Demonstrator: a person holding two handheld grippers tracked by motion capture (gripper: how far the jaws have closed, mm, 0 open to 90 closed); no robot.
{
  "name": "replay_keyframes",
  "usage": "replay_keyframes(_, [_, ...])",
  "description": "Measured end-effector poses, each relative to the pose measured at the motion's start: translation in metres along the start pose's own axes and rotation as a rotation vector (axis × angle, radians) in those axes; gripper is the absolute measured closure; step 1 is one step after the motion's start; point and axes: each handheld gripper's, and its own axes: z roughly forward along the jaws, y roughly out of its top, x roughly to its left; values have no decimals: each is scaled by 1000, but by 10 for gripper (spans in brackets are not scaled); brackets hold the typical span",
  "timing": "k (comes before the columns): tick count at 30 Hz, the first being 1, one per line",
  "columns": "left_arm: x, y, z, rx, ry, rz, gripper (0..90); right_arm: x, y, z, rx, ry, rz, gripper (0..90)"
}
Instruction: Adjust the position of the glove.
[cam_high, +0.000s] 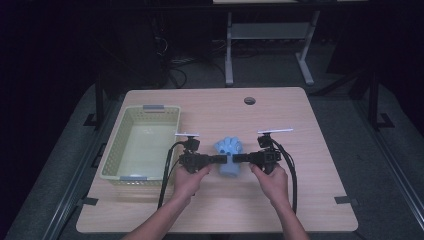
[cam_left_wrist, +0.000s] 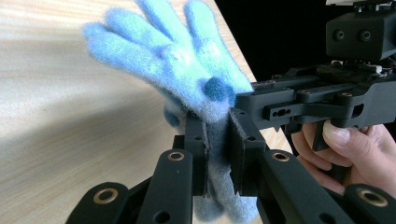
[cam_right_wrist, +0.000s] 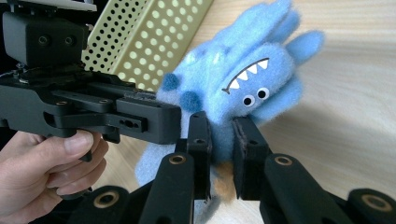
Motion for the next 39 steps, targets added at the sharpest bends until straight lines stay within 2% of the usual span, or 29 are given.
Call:
replay_keyframes(10, [-3,6,-12,-12,-1,7,786,14,10,0,-7,-1,-33,790])
replay_keyframes(21, [-6,14,-22,-25,1,17,786,24,20,0,-9,4,-47,790])
replay_keyframes(39, [-5,24,-48,-58,17,32,787,46,40,9,1,14,-95,793])
